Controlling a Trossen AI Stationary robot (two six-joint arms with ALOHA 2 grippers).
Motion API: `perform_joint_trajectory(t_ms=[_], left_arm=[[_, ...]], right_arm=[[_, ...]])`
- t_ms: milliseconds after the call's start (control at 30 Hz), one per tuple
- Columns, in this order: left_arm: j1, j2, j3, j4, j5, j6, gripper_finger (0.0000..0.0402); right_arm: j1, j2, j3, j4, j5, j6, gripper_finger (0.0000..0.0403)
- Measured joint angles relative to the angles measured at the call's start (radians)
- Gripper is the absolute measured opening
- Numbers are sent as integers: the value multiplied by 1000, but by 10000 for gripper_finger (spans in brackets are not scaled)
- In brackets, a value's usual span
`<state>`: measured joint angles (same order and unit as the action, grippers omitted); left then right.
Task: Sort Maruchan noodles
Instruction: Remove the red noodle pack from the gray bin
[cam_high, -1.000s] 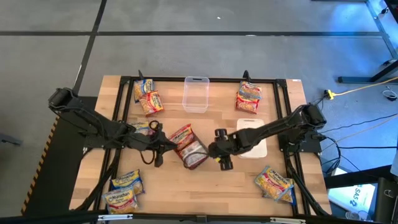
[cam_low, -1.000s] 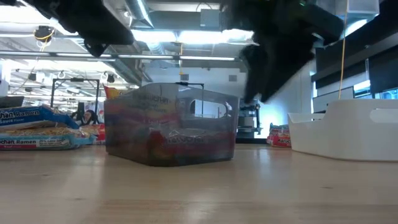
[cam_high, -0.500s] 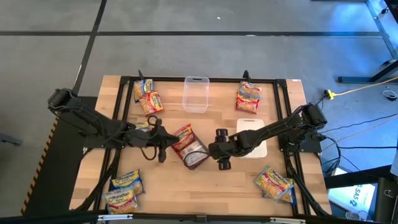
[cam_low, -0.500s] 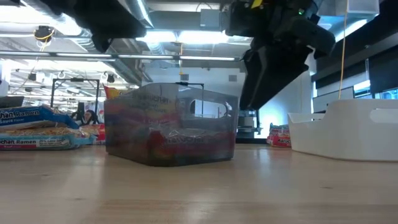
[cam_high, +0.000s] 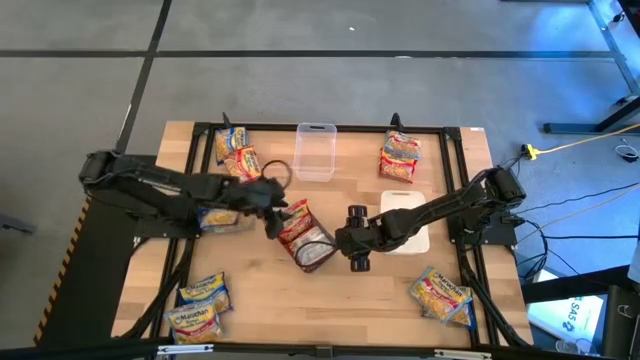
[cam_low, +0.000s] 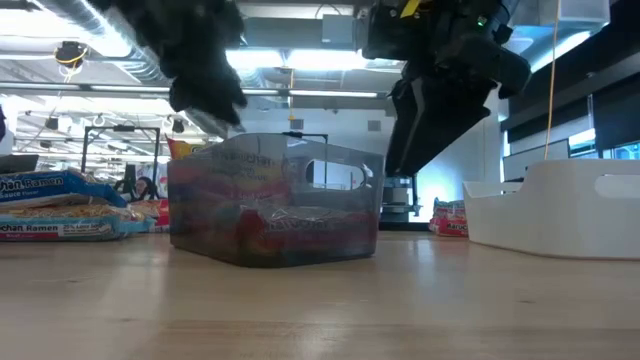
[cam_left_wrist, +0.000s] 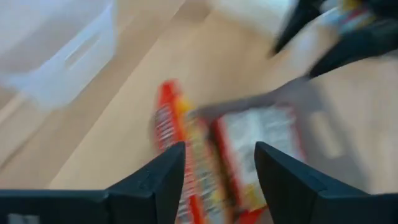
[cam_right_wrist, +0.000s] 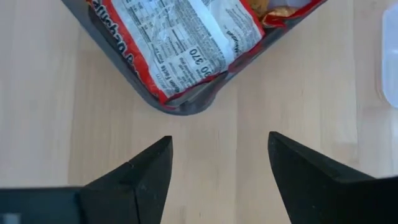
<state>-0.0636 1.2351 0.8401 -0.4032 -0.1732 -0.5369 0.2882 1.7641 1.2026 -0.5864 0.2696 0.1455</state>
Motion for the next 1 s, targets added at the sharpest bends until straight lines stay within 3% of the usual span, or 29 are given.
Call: perform_joint_trajectory(t_ms=[133, 367, 567, 1000], left_arm=[[72, 120, 118, -182, 89, -35, 194], [116, 256, 177, -192, 221, -30, 195], [116, 265, 178, -183, 315, -30, 195], [88, 260, 178, -79, 368, -36, 177]], right_arm=[[0, 0, -14, 16, 11, 0, 237], [0, 0, -115, 62, 10, 32, 237], [0, 0, -168, 116, 8, 57, 237], [0, 0, -173, 261, 8, -17, 237]])
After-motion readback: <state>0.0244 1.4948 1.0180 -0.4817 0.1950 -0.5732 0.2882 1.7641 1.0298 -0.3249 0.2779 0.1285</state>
